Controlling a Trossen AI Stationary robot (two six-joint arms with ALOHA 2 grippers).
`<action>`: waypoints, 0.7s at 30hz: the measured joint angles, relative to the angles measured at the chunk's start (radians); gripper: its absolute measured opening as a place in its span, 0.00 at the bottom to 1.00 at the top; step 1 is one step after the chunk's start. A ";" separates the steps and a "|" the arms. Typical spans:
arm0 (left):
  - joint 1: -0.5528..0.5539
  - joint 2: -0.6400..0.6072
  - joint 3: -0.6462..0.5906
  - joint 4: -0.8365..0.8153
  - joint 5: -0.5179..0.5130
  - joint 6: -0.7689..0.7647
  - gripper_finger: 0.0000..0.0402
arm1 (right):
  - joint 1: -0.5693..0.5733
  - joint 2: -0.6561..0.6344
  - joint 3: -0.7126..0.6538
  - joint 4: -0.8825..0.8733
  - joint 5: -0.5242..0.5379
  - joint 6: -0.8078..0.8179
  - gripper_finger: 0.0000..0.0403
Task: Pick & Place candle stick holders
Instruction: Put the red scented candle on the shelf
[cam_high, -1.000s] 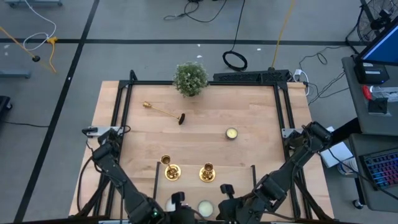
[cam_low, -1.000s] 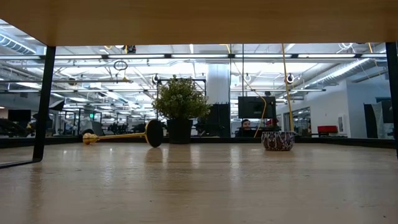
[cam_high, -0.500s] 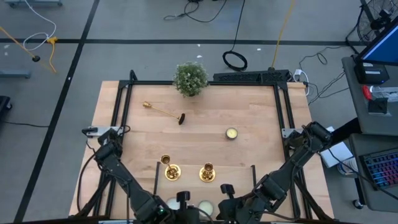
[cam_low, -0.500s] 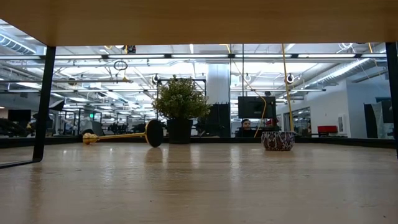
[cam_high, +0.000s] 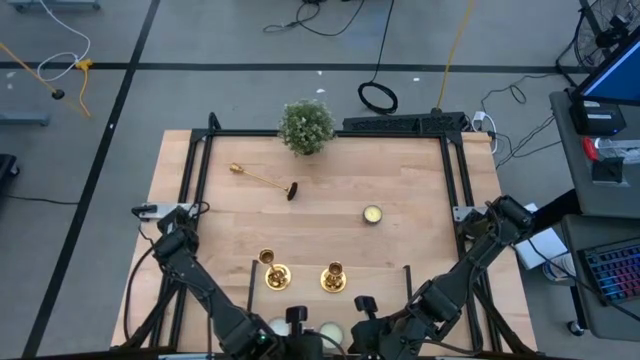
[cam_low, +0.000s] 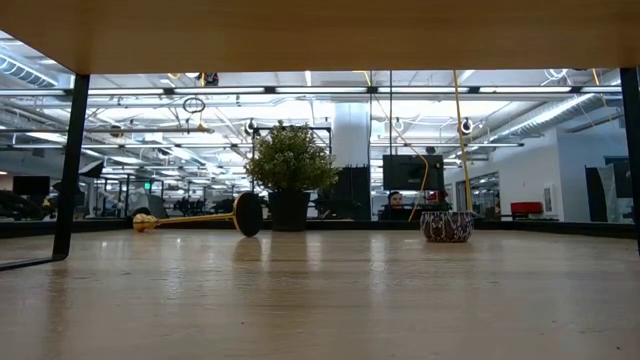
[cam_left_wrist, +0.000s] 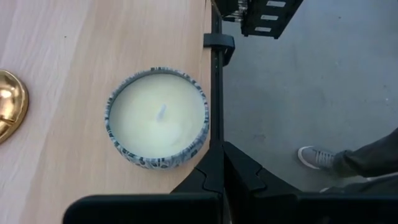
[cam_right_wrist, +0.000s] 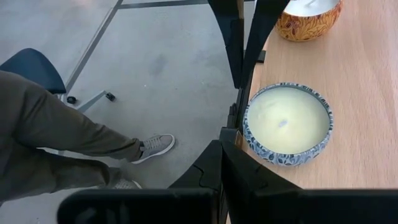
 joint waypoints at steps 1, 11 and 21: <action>0.001 0.000 0.000 -0.001 0.000 0.003 0.00 | 0.000 0.000 0.000 0.000 0.000 0.000 0.00; 0.005 0.000 0.000 -0.001 -0.004 0.007 0.00 | 0.000 0.000 0.000 0.001 0.003 0.007 0.00; 0.010 0.000 0.000 -0.024 -0.004 0.005 0.00 | 0.000 -0.001 0.000 0.005 0.007 0.007 0.00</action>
